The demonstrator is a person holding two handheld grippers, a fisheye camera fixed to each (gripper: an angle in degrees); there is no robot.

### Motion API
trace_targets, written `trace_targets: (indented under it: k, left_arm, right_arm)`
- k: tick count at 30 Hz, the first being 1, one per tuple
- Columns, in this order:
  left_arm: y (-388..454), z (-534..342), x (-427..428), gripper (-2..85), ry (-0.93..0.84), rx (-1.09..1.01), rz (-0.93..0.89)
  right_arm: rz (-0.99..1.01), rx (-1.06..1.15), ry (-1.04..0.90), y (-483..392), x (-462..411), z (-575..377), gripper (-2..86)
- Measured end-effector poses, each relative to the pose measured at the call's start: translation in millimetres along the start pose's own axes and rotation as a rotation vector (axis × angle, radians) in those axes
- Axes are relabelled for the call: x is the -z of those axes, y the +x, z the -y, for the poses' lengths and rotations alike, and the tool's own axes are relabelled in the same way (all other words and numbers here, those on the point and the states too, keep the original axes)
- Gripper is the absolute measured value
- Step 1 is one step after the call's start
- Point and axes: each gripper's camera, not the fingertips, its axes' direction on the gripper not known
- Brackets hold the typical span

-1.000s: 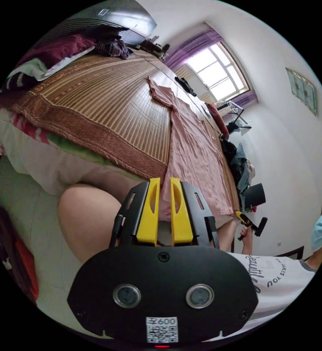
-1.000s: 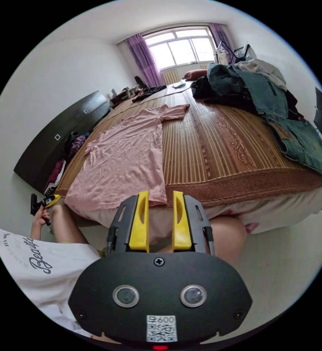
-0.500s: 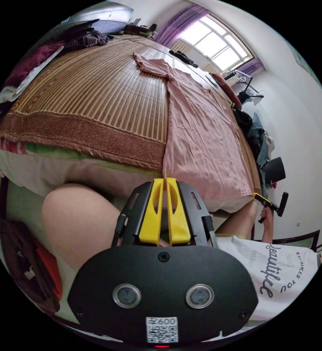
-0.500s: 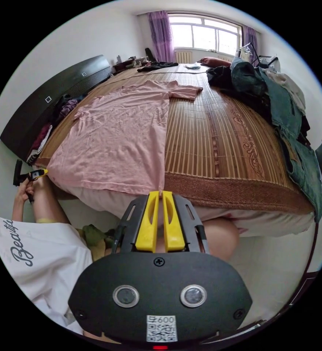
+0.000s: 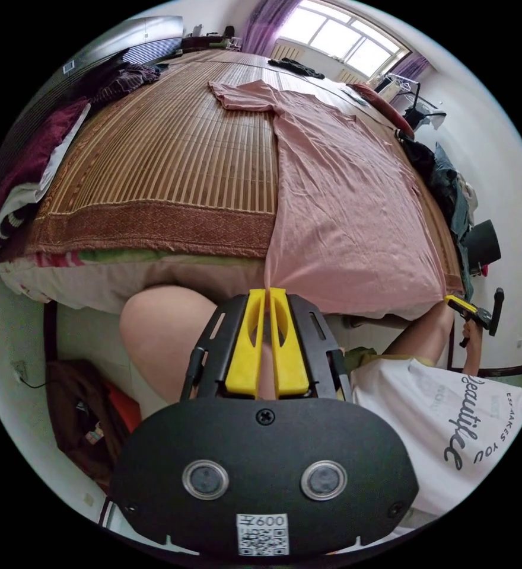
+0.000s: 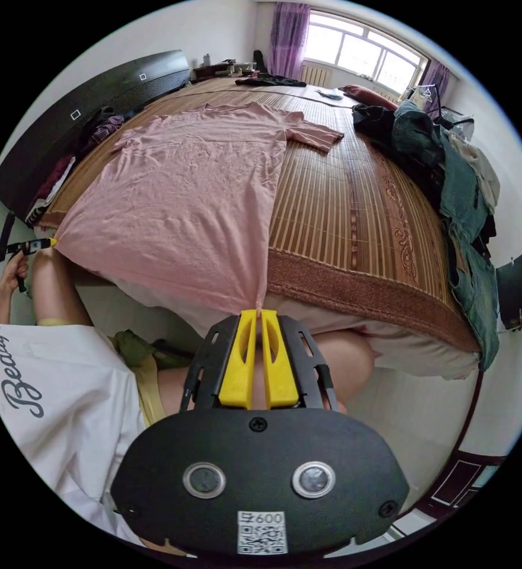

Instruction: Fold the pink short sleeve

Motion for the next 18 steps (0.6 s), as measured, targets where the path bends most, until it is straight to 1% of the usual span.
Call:
trace_targets:
  k: [5,8,11,14,16,17,18]
  left_arm:
    - [7.0,-8.1,-18.7,1.6,-0.019,0.013,0.001]
    - [10.7,-22.7,-26.3,1.2,-0.048,0.012,0.090]
    - [9.3,-40.9,-21.0,0.9,0.020,0.041,0.042]
    - [13.6,-57.2,2.0,0.8,0.229,0.074,0.073]
    - [35.1,-66.3,19.4,0.8,0.453,-0.015,0.104]
    - [41.7,-67.3,22.2,0.8,0.501,-0.041,0.103]
    - [54.8,-68.7,25.7,0.8,0.593,-0.082,0.094]
  right_arm:
    - [-0.008,-0.020,-0.018,31.5,-42.6,-25.2,-0.5]
    - [-0.122,-0.048,-0.080,52.9,-74.0,-50.7,1.0]
    - [-0.197,-0.084,-0.065,74.2,-91.0,-84.9,2.5]
    - [-0.221,-0.154,0.060,96.5,-87.3,-115.2,1.8]
    - [-0.211,-0.160,0.250,104.3,-75.4,-133.5,0.5]
    - [-0.206,-0.154,0.298,105.1,-73.5,-136.8,0.1]
    - [-0.199,-0.136,0.378,105.4,-72.3,-141.0,-0.3]
